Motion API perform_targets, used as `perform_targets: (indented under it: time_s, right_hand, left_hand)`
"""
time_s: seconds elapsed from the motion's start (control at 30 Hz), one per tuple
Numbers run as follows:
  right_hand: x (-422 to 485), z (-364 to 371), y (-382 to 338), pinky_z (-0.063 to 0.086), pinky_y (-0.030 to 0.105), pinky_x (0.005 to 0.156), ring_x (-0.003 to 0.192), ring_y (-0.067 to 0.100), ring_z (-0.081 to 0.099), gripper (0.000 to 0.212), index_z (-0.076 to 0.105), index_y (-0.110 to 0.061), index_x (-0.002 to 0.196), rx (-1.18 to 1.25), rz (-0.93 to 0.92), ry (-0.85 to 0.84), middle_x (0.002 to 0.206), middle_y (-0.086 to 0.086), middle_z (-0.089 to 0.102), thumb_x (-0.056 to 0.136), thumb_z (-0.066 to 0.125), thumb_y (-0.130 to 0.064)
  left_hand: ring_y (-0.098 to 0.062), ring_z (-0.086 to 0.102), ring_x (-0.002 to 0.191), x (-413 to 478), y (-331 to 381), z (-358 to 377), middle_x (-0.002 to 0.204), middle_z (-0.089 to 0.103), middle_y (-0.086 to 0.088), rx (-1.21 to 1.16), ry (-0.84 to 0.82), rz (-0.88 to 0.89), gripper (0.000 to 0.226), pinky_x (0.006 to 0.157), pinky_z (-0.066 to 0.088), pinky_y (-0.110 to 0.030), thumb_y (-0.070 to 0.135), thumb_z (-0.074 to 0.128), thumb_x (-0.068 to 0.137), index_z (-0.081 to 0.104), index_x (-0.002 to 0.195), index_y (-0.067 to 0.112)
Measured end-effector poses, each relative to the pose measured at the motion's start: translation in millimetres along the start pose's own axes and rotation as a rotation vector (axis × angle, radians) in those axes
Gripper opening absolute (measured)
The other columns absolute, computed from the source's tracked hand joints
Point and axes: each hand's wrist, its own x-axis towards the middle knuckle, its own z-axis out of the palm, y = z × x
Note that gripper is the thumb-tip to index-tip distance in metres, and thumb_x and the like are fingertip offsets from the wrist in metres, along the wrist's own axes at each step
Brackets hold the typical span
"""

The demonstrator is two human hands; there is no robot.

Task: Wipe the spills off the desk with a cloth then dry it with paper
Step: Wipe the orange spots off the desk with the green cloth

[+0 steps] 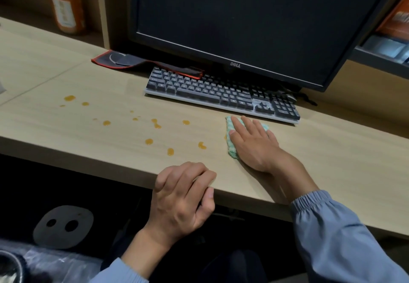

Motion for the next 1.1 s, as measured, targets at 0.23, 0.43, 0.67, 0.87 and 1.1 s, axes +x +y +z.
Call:
perform_targets:
  time_s: [0.23, 0.43, 0.67, 0.87, 1.1]
  right_hand:
    - [13, -3, 0, -0.006, 0.049, 0.124, 0.155, 0.016, -0.014, 0.058, -0.006, -0.041, 0.16, 0.013, 0.008, -0.003, 0.17, -0.008, -0.01, 0.106, 0.009, -0.051]
    - [4, -2, -2, -0.006, 0.051, 0.124, 0.155, 0.018, -0.015, 0.058, -0.006, -0.04, 0.161, 0.013, -0.003, 0.012, 0.17, -0.006, -0.01, 0.106, 0.009, -0.051]
    - [-50, 8, -11, -0.008, 0.046, 0.124, 0.154, 0.016, -0.019, 0.057, -0.011, -0.043, 0.159, -0.002, -0.037, -0.003, 0.17, -0.009, -0.014, 0.106, 0.007, -0.05]
    - [-97, 19, -18, -0.007, 0.044, 0.125, 0.153, 0.012, -0.023, 0.057, -0.016, -0.044, 0.158, -0.026, -0.065, 0.013, 0.169, -0.011, -0.017, 0.105, 0.005, -0.048]
    - [-56, 14, -23, -0.009, 0.046, 0.124, 0.154, 0.013, -0.02, 0.057, -0.011, -0.044, 0.159, 0.002, -0.039, -0.01, 0.169, -0.012, -0.015, 0.105, 0.007, -0.052]
  left_hand:
    - [-0.018, 0.062, 0.11, -1, -1, 3, 0.11, 0.076, -0.002, 0.0, 0.032, 0.015, 0.024, 0.1, 0.035, -0.031, 0.028, 0.053, 0.098, 0.068, 0.116, 0.021]
    - [-0.019, 0.062, 0.112, -2, -1, -2, 0.112, 0.075, -0.003, -0.007, -0.004, 0.008, 0.025, 0.1, 0.038, -0.032, 0.027, 0.055, 0.099, 0.071, 0.116, 0.019]
    - [-0.02, 0.061, 0.113, -1, 2, -8, 0.113, 0.075, -0.005, -0.012, -0.069, -0.025, 0.028, 0.102, 0.038, -0.032, 0.025, 0.059, 0.096, 0.081, 0.109, 0.012]
    - [-0.022, 0.064, 0.117, -3, 1, -18, 0.12, 0.074, -0.007, -0.034, -0.111, -0.021, 0.028, 0.108, 0.041, -0.034, 0.021, 0.061, 0.097, 0.079, 0.115, 0.009]
    - [-0.026, 0.06, 0.126, -12, -6, -26, 0.121, 0.073, -0.011, -0.045, -0.098, -0.074, 0.033, 0.118, 0.036, -0.037, 0.01, 0.062, 0.088, 0.074, 0.118, 0.009]
